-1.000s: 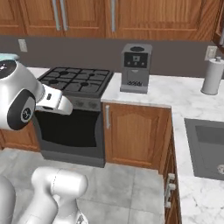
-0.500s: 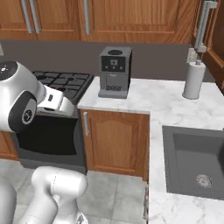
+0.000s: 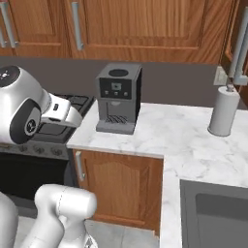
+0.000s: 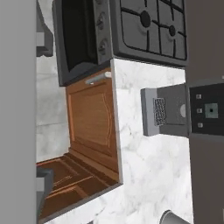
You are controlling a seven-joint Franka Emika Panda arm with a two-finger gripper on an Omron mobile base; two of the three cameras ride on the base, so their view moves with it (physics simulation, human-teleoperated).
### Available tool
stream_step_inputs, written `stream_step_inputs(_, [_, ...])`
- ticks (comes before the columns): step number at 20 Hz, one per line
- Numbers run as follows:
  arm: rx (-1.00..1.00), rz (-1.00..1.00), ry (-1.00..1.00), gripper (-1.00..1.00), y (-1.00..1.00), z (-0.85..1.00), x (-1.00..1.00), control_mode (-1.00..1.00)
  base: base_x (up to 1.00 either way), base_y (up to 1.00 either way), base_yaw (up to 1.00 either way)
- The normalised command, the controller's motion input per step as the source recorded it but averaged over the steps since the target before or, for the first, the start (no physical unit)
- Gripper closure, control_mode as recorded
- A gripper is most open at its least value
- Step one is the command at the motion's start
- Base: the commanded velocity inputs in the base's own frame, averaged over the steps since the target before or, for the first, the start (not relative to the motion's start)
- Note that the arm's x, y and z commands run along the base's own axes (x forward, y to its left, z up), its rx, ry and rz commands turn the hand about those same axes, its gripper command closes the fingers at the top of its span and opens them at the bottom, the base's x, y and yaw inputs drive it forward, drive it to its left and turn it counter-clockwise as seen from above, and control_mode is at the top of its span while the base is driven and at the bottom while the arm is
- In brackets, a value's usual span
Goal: Navigate to the coffee machine.
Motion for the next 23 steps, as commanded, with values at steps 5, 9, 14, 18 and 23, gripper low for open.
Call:
stream_step_inputs(5, [0.00,0.00,0.00,-1.00,0.00,0.00,0.00,1.00,0.65,-0.39,0.10])
stream_step_inputs(9, [0.00,0.00,0.00,-1.00,0.00,0.00,0.00,1.00,0.63,-0.23,0.06])
stream_step_inputs(14, [0.00,0.00,0.00,-1.00,0.00,0.00,0.00,1.00,0.67,-0.14,0.01])
stream_step_inputs(18, [0.00,0.00,0.00,-1.00,0.00,0.00,0.00,1.00,0.37,-0.08,0.00])
stream_step_inputs(23, [0.00,0.00,0.00,-1.00,0.00,0.00,0.00,1.00,0.05,-0.03,0.00])
